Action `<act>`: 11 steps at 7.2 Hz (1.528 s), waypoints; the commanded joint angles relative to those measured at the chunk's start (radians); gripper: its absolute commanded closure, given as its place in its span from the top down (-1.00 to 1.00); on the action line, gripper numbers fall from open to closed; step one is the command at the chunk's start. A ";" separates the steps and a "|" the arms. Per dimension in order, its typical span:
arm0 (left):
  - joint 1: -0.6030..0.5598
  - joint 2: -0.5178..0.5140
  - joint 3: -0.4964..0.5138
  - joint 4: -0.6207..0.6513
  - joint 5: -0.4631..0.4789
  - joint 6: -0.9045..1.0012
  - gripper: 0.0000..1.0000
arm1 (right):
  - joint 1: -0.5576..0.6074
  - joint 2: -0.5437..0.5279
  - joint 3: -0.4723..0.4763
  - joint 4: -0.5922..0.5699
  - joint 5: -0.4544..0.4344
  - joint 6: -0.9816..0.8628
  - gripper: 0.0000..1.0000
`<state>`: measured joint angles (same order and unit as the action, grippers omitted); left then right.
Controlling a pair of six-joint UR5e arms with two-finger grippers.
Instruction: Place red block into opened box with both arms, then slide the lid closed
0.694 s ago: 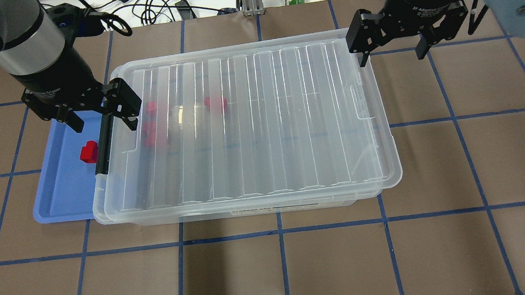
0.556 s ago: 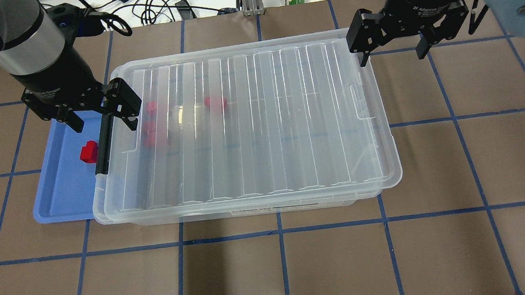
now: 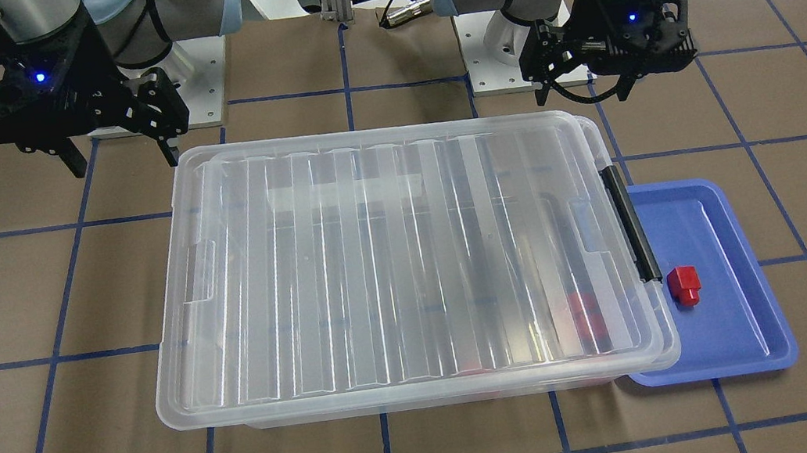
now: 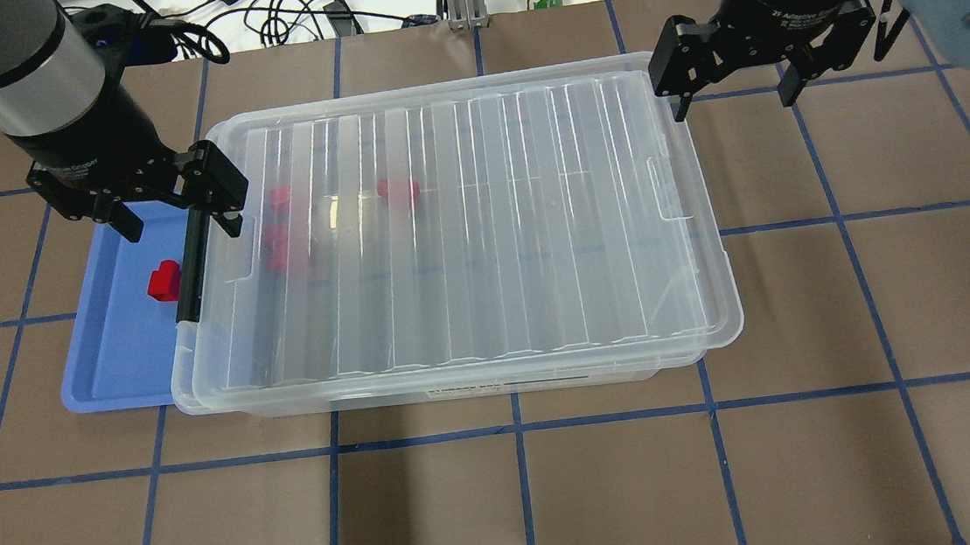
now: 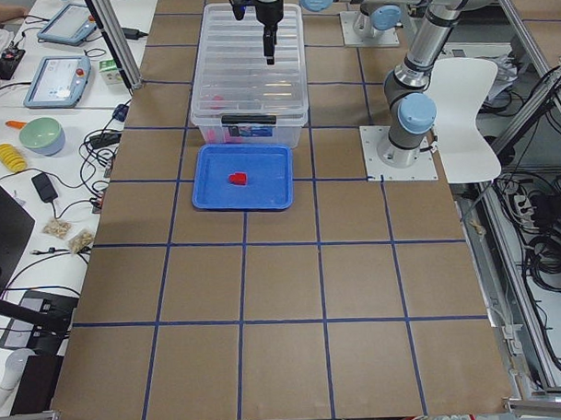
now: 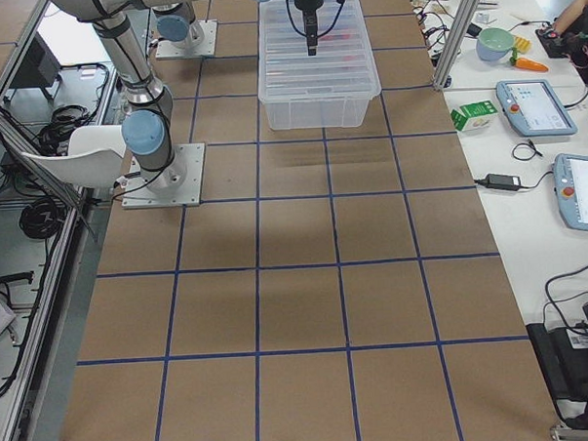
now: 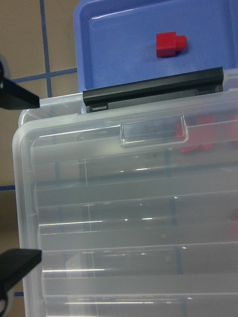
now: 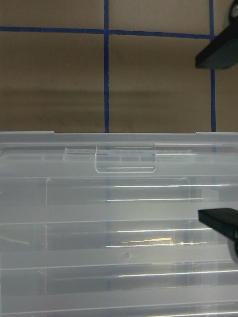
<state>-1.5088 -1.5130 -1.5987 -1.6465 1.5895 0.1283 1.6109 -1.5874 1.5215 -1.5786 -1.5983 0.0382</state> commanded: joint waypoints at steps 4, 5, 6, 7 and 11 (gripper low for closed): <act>0.301 -0.099 -0.010 0.080 0.001 0.202 1.00 | -0.042 0.137 0.170 -0.231 -0.023 -0.001 1.00; 0.361 -0.143 -0.012 0.141 0.001 0.308 1.00 | -0.042 0.156 0.207 -0.298 -0.023 -0.006 1.00; 0.392 -0.195 -0.014 0.218 0.003 0.335 1.00 | -0.045 0.164 0.232 -0.348 -0.023 -0.012 1.00; 0.403 -0.240 -0.017 0.276 0.001 0.358 1.00 | -0.048 0.170 0.242 -0.363 -0.031 -0.024 1.00; 0.403 -0.416 -0.078 0.476 -0.011 0.355 1.00 | -0.126 0.184 0.247 -0.376 -0.034 -0.139 1.00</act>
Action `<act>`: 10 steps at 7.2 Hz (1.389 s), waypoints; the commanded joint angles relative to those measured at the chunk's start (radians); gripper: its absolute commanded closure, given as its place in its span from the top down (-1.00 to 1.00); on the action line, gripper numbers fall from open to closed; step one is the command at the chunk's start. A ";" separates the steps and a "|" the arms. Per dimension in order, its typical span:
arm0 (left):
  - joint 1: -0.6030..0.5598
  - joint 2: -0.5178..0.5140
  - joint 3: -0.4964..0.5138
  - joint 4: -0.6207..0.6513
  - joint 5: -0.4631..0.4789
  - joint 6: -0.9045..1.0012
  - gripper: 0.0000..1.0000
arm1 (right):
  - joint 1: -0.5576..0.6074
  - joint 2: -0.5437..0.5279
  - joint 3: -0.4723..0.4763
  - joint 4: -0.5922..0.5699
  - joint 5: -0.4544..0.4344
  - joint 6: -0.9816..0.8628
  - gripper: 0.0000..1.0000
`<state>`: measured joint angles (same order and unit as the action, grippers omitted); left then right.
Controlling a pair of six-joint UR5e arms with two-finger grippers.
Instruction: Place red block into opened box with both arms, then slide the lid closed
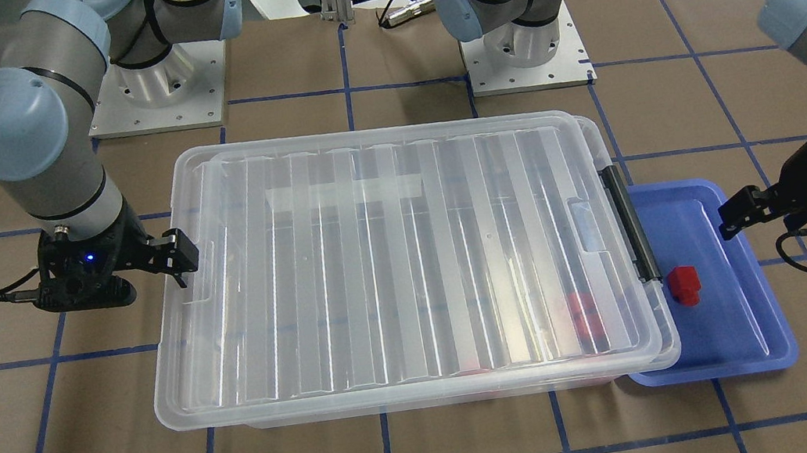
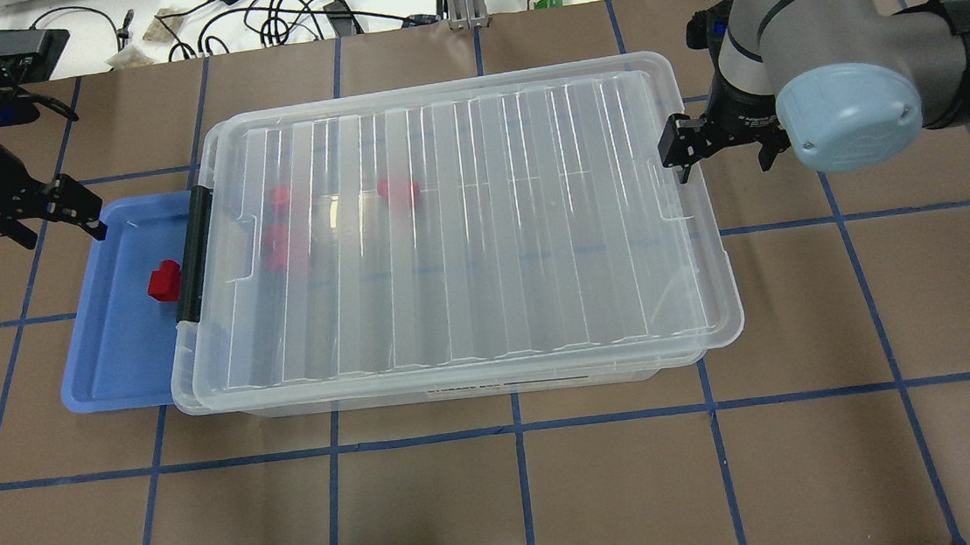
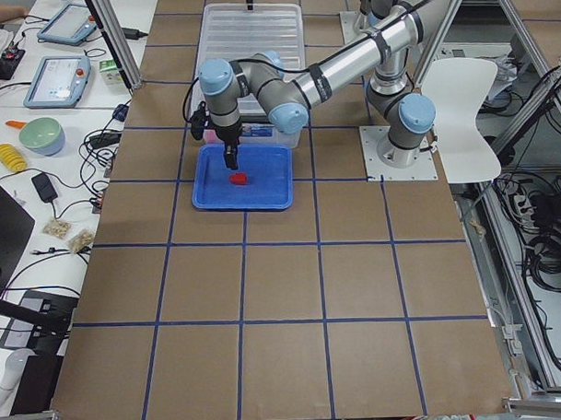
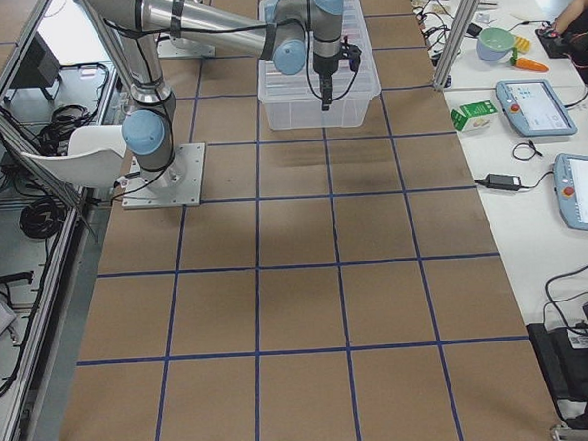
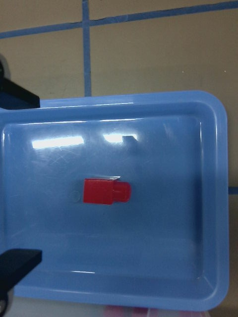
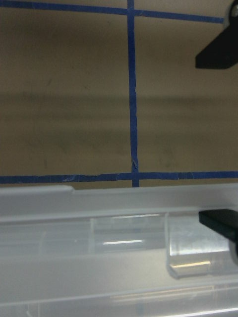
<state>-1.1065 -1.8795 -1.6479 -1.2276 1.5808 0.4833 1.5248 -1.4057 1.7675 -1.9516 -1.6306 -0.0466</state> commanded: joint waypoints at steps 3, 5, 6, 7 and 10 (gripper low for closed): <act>-0.026 -0.131 -0.035 0.076 -0.004 0.012 1.00 | -0.164 -0.007 -0.003 0.000 -0.006 -0.235 1.00; -0.026 -0.164 -0.035 0.077 -0.005 0.009 1.00 | -0.224 -0.010 -0.007 -0.001 -0.031 -0.336 1.00; -0.026 -0.180 -0.035 0.077 -0.005 0.011 1.00 | -0.262 -0.012 -0.007 -0.001 -0.029 -0.392 1.00; -0.026 -0.197 -0.035 0.077 -0.005 0.012 1.00 | -0.302 -0.012 -0.007 -0.001 -0.029 -0.436 1.00; -0.027 -0.224 -0.033 0.079 -0.005 0.009 -0.30 | -0.343 -0.012 -0.007 0.000 -0.029 -0.515 1.00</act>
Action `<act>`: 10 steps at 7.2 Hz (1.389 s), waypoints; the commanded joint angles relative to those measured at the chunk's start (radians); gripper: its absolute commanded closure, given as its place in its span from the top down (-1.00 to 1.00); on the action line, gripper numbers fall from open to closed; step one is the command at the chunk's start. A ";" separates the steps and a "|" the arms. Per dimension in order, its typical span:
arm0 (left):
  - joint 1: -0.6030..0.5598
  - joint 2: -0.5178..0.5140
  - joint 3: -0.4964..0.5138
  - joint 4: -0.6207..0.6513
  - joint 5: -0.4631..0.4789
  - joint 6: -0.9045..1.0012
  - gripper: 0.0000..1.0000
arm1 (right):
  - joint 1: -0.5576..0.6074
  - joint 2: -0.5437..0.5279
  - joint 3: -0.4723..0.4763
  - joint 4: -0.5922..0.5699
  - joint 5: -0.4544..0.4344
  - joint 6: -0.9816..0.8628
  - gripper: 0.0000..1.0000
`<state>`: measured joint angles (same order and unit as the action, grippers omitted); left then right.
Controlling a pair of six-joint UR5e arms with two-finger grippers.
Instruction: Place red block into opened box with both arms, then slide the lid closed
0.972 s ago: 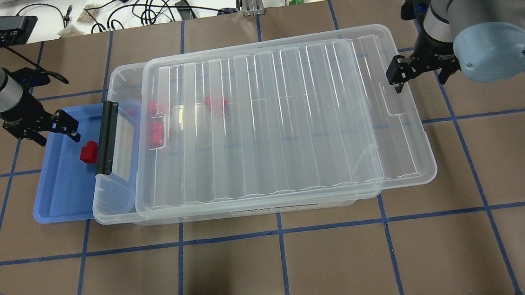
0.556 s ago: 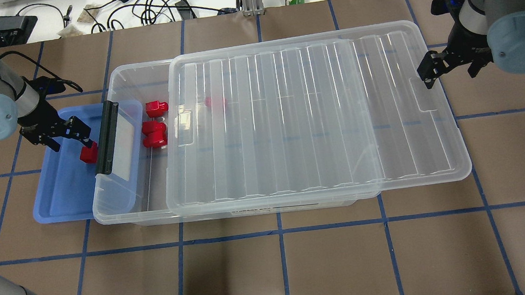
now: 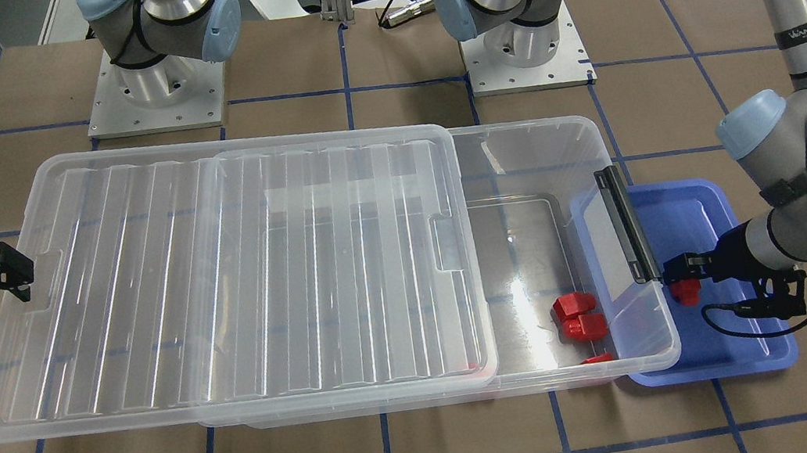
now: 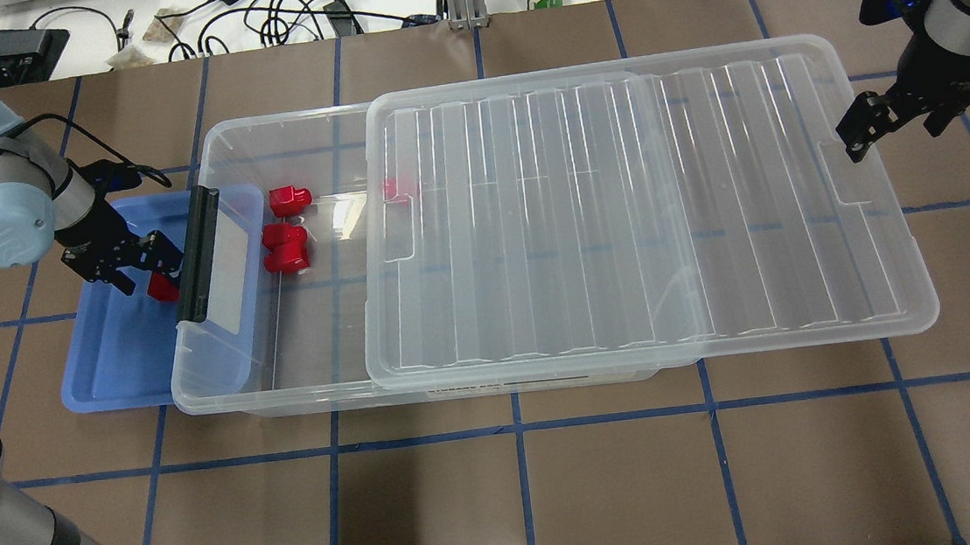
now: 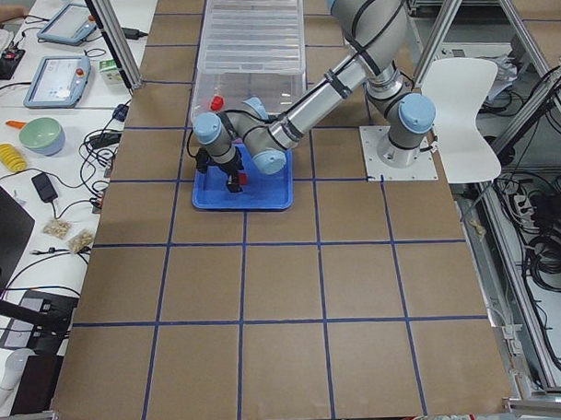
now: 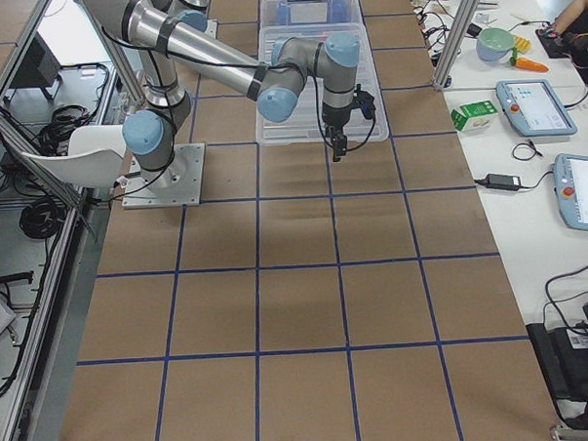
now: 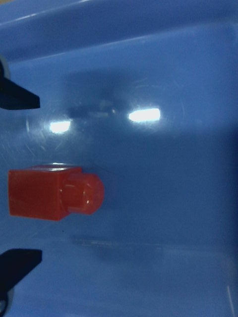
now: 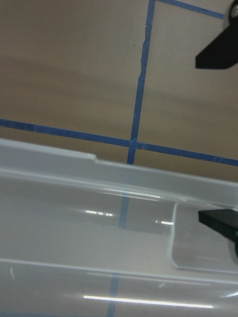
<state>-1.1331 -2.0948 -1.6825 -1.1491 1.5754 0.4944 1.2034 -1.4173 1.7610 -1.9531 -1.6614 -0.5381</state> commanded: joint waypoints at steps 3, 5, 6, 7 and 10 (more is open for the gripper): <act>0.000 0.007 0.035 -0.001 0.000 -0.007 -1.00 | -0.030 -0.003 -0.005 0.005 0.006 -0.019 1.00; -0.013 0.033 0.127 -0.021 0.008 -0.005 -1.00 | -0.024 -0.034 -0.015 0.014 0.014 -0.008 1.00; -0.017 0.068 0.148 -0.053 0.008 -0.002 -1.00 | -0.021 -0.061 -0.058 0.067 0.020 -0.008 1.00; -0.026 0.123 0.161 -0.117 0.008 -0.002 -1.00 | -0.021 -0.080 -0.136 0.168 0.069 0.003 1.00; -0.112 0.277 0.265 -0.305 0.014 -0.005 -1.00 | -0.022 -0.150 -0.319 0.472 0.074 0.001 1.00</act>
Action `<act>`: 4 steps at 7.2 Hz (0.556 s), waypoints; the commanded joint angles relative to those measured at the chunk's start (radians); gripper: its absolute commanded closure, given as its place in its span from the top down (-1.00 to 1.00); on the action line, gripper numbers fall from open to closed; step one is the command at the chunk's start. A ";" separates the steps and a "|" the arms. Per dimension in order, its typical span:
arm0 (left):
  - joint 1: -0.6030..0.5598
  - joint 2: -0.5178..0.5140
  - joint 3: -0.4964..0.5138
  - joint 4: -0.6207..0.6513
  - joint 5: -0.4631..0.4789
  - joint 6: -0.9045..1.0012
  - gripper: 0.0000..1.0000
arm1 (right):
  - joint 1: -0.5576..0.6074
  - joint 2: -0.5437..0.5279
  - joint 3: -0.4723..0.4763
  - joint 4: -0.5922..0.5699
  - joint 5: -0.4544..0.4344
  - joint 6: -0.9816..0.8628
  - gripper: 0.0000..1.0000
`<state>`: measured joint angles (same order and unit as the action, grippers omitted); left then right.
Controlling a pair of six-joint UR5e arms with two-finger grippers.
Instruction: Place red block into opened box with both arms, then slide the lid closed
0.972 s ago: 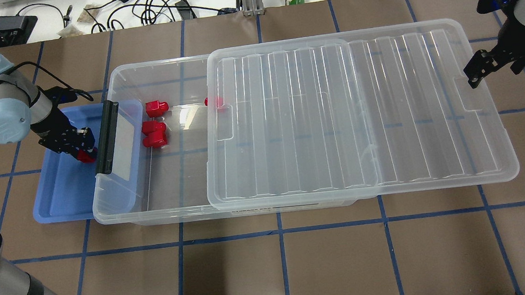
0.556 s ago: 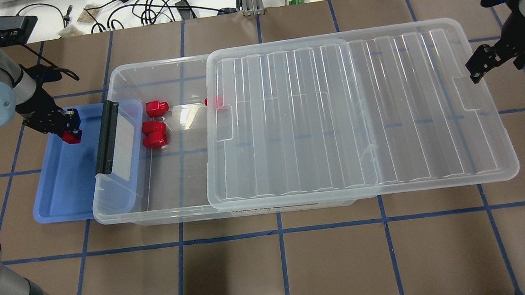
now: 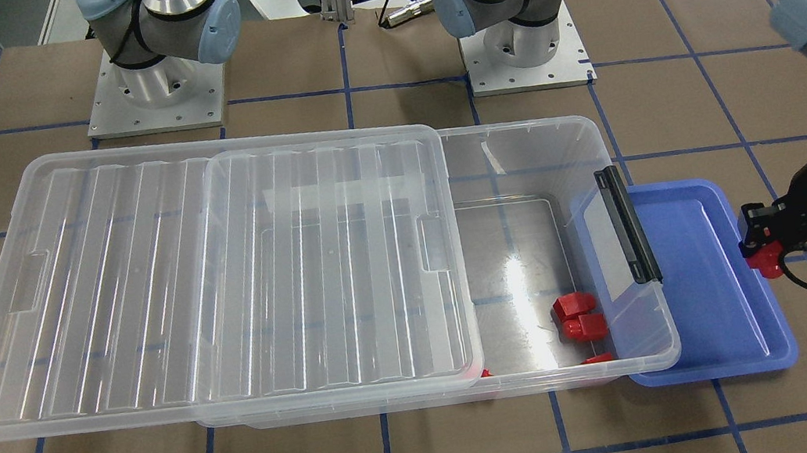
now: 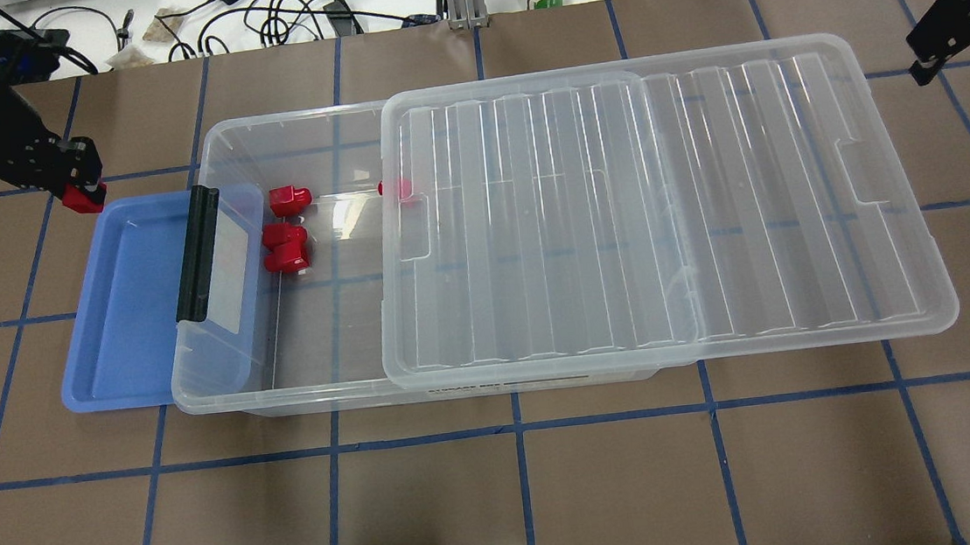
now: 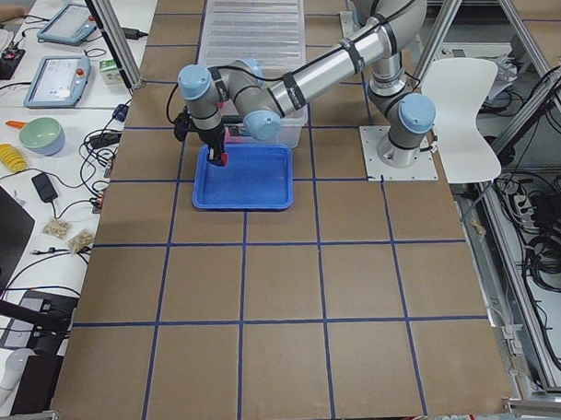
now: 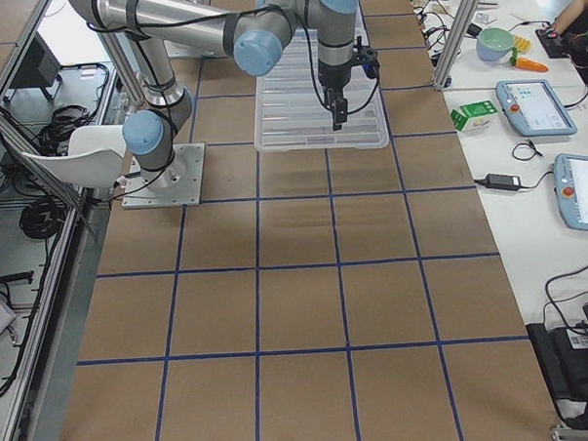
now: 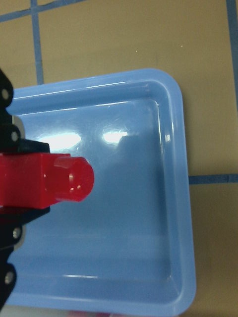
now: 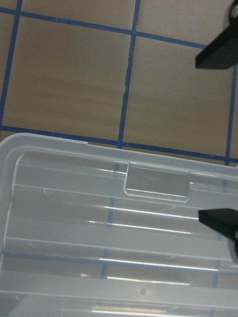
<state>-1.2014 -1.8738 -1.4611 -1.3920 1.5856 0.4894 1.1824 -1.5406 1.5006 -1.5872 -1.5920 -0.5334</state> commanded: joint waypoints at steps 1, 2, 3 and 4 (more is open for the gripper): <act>-0.096 0.079 0.045 -0.094 -0.004 -0.017 -1.00 | 0.000 -0.033 -0.051 0.113 -0.006 0.003 1.00; -0.152 0.091 0.032 -0.096 -0.006 -0.111 -1.00 | 0.000 -0.035 -0.057 0.113 0.001 0.004 1.00; -0.218 0.096 0.013 -0.096 -0.009 -0.196 -1.00 | 0.028 -0.036 -0.059 0.113 0.009 0.041 1.00; -0.271 0.090 -0.030 -0.084 -0.024 -0.274 -1.00 | 0.102 -0.036 -0.059 0.109 0.012 0.076 1.00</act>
<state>-1.4051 -1.7836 -1.4528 -1.4827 1.5743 0.3095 1.2214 -1.5757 1.4436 -1.4770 -1.5852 -0.4948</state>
